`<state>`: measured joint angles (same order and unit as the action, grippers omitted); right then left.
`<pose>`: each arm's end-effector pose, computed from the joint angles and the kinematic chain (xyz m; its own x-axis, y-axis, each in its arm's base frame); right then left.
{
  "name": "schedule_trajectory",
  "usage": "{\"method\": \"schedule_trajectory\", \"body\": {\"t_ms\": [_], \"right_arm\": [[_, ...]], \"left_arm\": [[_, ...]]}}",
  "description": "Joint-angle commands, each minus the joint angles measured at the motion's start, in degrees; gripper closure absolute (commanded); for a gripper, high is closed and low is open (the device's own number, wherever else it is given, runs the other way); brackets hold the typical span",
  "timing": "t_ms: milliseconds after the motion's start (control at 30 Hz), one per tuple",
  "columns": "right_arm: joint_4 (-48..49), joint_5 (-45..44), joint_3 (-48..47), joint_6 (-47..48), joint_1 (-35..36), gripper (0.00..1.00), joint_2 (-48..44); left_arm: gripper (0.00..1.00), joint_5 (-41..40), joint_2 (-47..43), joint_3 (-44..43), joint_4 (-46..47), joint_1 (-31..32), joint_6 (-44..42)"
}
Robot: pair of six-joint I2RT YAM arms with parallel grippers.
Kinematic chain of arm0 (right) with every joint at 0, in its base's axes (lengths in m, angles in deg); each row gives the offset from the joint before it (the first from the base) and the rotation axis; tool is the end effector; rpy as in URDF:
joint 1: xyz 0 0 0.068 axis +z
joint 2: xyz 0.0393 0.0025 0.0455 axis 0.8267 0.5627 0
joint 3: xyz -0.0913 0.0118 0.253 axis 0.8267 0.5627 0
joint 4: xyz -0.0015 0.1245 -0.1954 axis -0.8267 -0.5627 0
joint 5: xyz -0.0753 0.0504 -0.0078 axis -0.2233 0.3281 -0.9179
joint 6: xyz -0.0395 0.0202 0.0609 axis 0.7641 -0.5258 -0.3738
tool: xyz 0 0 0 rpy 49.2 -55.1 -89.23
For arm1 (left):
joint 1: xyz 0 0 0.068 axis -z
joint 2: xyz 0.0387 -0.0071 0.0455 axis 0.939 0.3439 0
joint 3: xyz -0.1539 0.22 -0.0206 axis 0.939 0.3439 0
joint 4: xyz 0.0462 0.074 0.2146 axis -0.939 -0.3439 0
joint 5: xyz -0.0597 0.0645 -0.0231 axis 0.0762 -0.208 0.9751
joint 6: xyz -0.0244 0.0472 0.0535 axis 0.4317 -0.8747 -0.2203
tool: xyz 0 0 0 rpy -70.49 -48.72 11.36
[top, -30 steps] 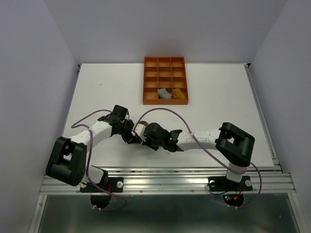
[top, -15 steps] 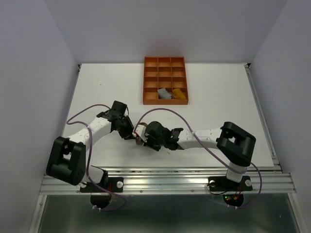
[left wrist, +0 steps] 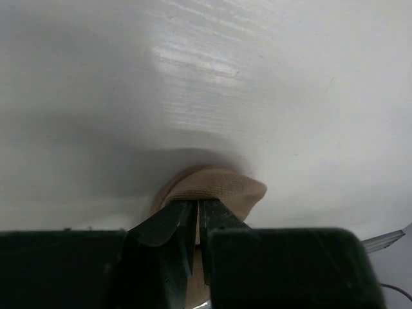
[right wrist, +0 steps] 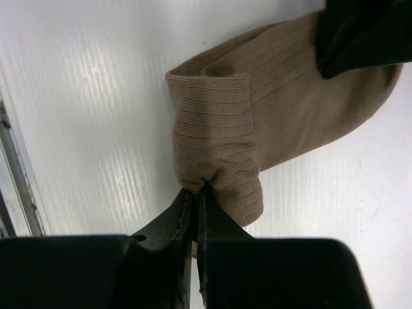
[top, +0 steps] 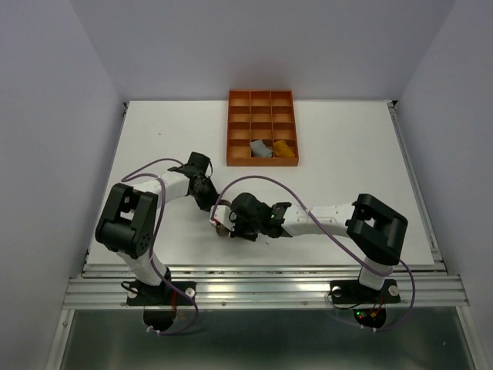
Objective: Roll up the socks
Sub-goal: Roll the sock at the center of the board.
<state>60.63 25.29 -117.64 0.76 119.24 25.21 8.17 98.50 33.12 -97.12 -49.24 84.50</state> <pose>0.1550 0.3248 0.1674 -0.0030 -0.7806 -0.6250 -0.9807 0.1244 -0.1506 0.2739 -0.1199 0.1515 -0.9071 -0.3718 -0.1973 -0.2396 0.8414 -0.4843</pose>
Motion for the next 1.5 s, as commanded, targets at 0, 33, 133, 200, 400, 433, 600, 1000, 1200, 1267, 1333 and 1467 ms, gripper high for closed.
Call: {"method": "schedule_trajectory", "body": {"t_ms": [0, 33, 133, 200, 400, 433, 600, 1000, 1200, 1267, 1333, 1467], "right_arm": [[-8.2, 5.0, -3.6, 7.6, 0.8, 0.99, -1.7], [-9.1, 7.2, -4.3, 8.5, 0.8, 0.99, -1.4], [-12.9, 12.3, -7.0, 12.4, 0.8, 0.99, 0.1], [-16.1, 14.7, -9.1, 15.4, 0.8, 0.99, 1.2], [-21.0, 14.6, -13.9, 21.2, 0.8, 0.99, 6.3], [-21.1, 15.0, -15.0, 21.7, 0.8, 0.99, 6.8], [-22.3, 20.6, -16.1, 22.9, -0.7, 0.99, 8.3], [-16.6, 35.3, -15.5, 11.1, -11.0, 0.99, 10.1], [-15.0, 37.9, -16.7, 1.0, -13.3, 0.99, 14.3], [-14.0, 37.7, -17.0, -2.0, -13.8, 0.99, 15.2], [-13.7, 38.5, -17.1, -5.1, -15.0, 0.99, 16.3], [-12.1, 34.6, -18.2, -11.4, -16.1, 0.99, 17.7]], "left_arm": [[0.84, -4.4, 2.9, -0.8, -2.0, 1.0, -1.9], [0.84, -4.9, 3.6, -0.9, -2.0, 1.2, -1.9], [0.85, -5.0, 4.8, -1.3, -0.8, 2.1, -2.7], [0.85, -4.8, 5.7, -2.2, -0.4, 2.7, -3.1], [0.86, -3.6, 7.8, -3.2, 0.8, 4.7, -4.6], [0.86, -3.5, 7.9, -3.0, 1.1, 4.8, -4.6], [0.87, -3.2, 7.2, -2.0, 2.4, 4.8, -4.7], [0.86, -2.7, 5.6, -0.9, 4.0, 4.8, -4.8], [0.85, -2.8, 4.6, 0.1, 5.5, 5.0, -5.5], [0.85, -3.1, 3.2, 0.4, 6.4, 4.9, -5.3], [0.84, -4.2, 1.8, 0.5, 6.4, 5.0, -5.4], [0.83, -5.1, 0.0, 0.6, 6.9, 5.1, -6.3]]}}
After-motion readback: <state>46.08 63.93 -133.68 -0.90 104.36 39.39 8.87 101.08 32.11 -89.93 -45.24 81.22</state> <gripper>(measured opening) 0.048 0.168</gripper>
